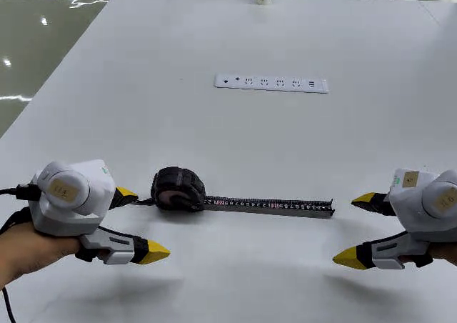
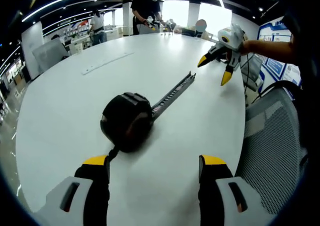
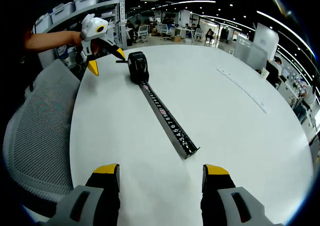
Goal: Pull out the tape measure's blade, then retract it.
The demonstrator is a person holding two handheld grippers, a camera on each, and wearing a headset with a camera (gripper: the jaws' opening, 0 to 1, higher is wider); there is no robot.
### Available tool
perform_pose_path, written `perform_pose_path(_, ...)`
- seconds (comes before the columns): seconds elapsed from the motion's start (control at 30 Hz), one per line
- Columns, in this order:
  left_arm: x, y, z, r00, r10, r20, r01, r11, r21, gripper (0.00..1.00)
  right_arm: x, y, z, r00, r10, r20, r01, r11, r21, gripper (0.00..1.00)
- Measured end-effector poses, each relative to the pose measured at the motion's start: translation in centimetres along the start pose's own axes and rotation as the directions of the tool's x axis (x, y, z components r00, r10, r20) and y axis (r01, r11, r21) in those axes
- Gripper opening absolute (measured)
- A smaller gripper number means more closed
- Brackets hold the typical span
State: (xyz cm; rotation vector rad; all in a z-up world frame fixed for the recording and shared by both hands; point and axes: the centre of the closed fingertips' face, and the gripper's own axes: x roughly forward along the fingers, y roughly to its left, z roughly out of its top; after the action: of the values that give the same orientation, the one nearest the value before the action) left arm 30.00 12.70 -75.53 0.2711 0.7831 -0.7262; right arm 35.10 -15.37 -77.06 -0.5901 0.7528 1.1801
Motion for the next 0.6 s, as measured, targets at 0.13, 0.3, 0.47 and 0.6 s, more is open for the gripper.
perform_pose_path(0.13,-0.1,-0.2,0.2,0.9996,0.018,0.022,-0.017,1.0,-0.015,0.71,0.0,0.3,0.1,0.9998,-0.013,0.015,0.013,1.0,0.024,0.68)
perform_pose_path(0.3,-0.3,-0.7,0.3,0.9983,0.034,0.048,-0.032,0.999,-0.037,0.72,-0.2,0.8,0.3,0.9984,-0.035,0.044,0.032,0.997,0.066,0.7)
perform_pose_path(0.47,-0.5,-1.3,0.1,0.9974,0.043,0.057,-0.04,0.998,-0.05,0.74,-0.3,1.3,0.4,0.9967,-0.053,0.062,0.047,0.994,0.093,0.73)
perform_pose_path(0.6,-0.7,-1.8,0.2,0.9963,0.049,0.071,-0.045,0.997,-0.06,0.77,-0.3,1.8,0.4,0.9951,-0.063,0.076,0.055,0.993,0.108,0.76)
